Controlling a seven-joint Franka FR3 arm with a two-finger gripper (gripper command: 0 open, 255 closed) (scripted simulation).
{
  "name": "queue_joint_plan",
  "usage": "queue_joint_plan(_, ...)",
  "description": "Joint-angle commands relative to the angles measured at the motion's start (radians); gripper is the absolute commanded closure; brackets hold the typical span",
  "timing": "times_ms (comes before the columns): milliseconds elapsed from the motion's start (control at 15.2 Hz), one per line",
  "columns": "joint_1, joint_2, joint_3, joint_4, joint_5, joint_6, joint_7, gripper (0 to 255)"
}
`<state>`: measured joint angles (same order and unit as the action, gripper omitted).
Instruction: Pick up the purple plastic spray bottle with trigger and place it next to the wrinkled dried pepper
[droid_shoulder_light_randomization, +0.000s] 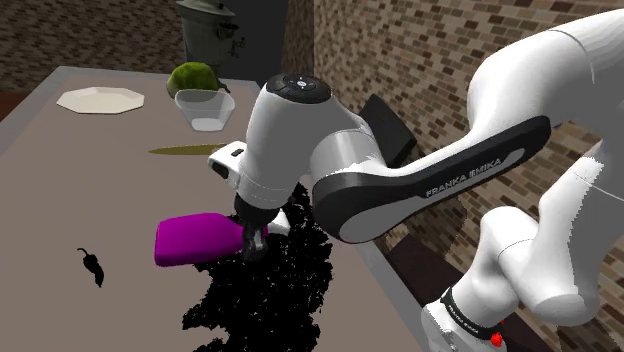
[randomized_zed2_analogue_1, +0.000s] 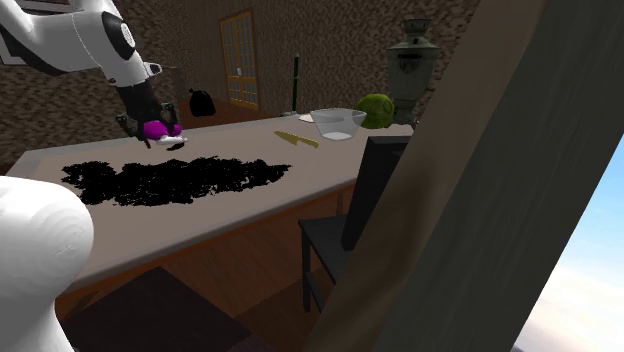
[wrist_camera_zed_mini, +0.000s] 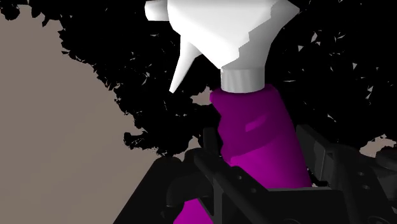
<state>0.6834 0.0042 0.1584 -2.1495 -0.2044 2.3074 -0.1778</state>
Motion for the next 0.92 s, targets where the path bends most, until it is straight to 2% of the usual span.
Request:
queue_joint_plan(0,0.020,0.064,0.020,0.081,-0.018,-0.025,0.048,255)
queue_joint_plan(462,0.101,0.282,0.056,0.378,-0.079,-0.132,0.167,255)
queue_joint_plan(858,0.192,0.503,0.063,0.711,-0.122,-0.264,0.231,255)
